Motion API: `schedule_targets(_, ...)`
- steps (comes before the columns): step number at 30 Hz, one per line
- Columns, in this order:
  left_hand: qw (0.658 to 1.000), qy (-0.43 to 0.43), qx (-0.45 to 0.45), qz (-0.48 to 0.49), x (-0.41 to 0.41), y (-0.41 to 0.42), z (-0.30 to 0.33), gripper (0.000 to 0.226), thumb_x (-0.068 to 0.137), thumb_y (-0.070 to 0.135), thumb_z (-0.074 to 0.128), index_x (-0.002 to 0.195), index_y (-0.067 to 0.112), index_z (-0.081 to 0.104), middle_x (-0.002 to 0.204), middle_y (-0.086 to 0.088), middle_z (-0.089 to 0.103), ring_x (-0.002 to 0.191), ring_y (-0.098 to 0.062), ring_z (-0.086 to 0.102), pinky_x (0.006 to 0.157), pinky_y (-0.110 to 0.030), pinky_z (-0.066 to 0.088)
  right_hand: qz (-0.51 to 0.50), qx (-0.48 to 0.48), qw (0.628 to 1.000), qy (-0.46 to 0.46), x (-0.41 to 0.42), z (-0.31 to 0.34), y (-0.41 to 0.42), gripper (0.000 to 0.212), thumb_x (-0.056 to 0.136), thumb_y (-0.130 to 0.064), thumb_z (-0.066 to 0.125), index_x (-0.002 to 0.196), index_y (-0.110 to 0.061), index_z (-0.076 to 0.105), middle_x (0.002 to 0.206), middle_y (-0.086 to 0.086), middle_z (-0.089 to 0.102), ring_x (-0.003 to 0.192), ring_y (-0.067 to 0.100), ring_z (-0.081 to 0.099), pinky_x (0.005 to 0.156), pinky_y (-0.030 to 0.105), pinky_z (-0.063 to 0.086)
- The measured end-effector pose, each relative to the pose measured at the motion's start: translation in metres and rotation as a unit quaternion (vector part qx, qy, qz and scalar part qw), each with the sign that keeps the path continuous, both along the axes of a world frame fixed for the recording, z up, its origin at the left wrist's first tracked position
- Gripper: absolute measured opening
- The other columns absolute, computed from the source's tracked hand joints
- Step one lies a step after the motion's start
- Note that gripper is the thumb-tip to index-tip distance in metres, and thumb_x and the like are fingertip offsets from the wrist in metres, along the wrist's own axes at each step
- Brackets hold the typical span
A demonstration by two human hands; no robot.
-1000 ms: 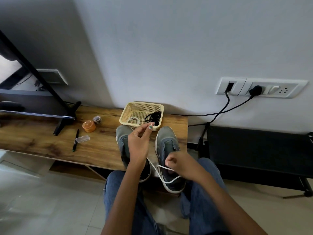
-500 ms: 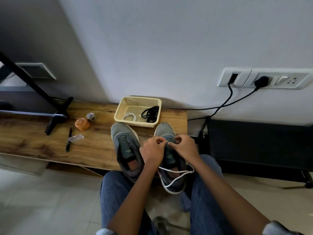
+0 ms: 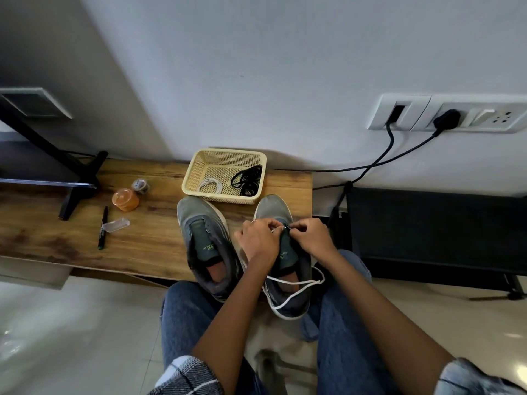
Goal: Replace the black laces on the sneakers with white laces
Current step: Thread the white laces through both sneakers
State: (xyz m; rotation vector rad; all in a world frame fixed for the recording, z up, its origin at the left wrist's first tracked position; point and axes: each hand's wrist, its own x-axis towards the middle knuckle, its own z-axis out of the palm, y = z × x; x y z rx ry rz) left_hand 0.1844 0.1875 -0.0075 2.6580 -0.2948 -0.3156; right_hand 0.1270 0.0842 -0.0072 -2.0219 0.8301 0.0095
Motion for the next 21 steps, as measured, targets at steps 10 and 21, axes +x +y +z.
schedule_targets(10,0.999,-0.017,0.034,0.003,0.002,-0.008,-0.007,0.017,0.089,0.041,0.061,0.097,0.031,0.072,0.102,0.004,0.068,0.113,-0.016,0.046,0.098,-0.039,0.021,-0.020,0.036,0.999,-0.027,0.000,-0.010,-0.002,0.021,0.087,-0.010,0.061,0.103,-0.004,0.073,0.102,0.010,0.072,0.089,0.011,0.062,0.074,0.022,0.044)
schedule_targets(21,0.999,-0.019,0.033,0.002,0.001,-0.010,-0.018,0.014,0.088,0.039,0.064,0.095,0.031,0.073,0.100,0.004,0.067,0.111,-0.013,0.046,0.098,-0.036,0.014,-0.061,0.092,0.994,-0.014,0.001,-0.017,-0.002,0.021,0.089,-0.010,0.059,0.104,-0.004,0.072,0.105,0.010,0.070,0.088,0.010,0.059,0.075,0.021,0.043)
